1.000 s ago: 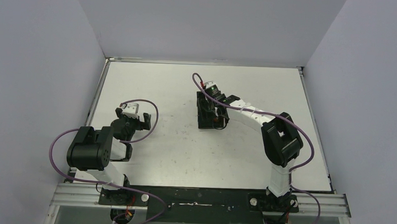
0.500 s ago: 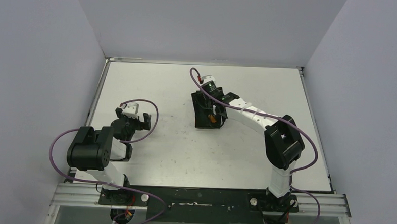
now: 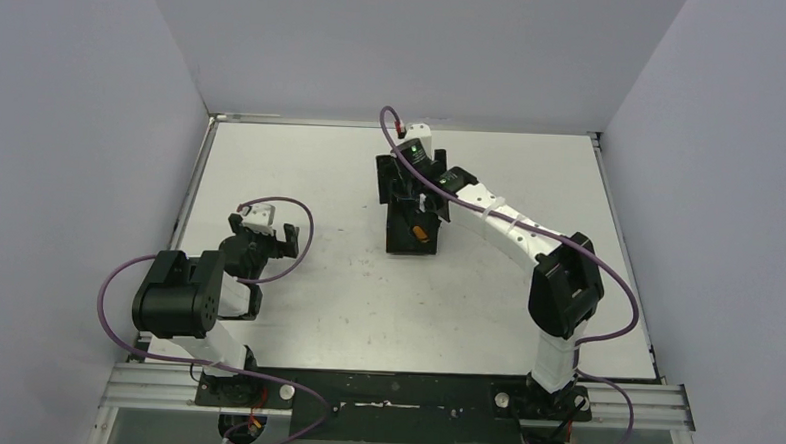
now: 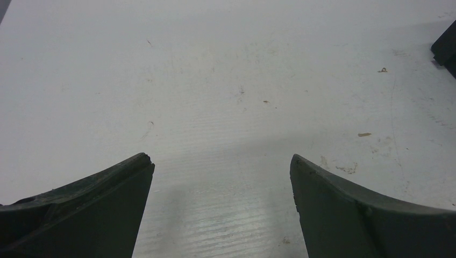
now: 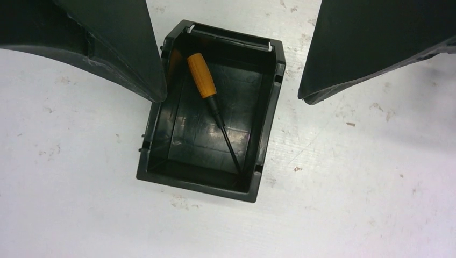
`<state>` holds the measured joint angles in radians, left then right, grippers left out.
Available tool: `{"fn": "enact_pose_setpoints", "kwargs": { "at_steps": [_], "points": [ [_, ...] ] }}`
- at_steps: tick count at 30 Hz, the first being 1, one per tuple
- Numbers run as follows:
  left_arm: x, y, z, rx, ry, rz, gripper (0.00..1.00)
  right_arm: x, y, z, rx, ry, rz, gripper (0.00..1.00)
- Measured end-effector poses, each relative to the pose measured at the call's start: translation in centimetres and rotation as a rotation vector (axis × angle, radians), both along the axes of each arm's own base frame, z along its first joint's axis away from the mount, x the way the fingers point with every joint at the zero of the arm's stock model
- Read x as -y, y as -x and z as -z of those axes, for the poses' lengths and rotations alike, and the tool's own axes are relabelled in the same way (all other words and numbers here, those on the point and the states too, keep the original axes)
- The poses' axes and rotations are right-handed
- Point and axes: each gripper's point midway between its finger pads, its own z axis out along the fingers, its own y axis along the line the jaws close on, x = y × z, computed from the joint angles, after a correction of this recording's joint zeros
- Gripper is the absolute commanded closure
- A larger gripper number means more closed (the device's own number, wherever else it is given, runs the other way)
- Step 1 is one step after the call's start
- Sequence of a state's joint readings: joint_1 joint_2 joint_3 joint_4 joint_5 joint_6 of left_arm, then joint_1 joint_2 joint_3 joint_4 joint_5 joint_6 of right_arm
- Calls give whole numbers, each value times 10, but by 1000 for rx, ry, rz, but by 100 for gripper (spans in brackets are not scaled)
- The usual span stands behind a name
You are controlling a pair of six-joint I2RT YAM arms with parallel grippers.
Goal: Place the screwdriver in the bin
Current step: Place the screwdriver in the bin, then reset both arms
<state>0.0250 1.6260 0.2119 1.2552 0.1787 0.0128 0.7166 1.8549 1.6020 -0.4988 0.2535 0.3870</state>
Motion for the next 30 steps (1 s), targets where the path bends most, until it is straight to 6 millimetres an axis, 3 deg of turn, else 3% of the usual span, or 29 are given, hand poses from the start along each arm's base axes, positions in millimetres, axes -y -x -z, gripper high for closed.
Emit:
{"fn": "enact_pose_setpoints", "kwargs": {
  "at_steps": [4,17,20,27,30],
  "points": [
    [0,0,0,0,0,0,3,5,-5,-8,19,-5,55,0],
    [0,0,0,0,0,0,3,27,-8,-1,0,17,115,0],
    [0,0,0,0,0,0,3,51,-12,5,-17,32,135,1],
    [0,0,0,0,0,0,3,142,-28,10,-12,107,222,1],
    [0,0,0,0,0,0,3,172,-28,10,-2,125,236,1]
  ]
}}
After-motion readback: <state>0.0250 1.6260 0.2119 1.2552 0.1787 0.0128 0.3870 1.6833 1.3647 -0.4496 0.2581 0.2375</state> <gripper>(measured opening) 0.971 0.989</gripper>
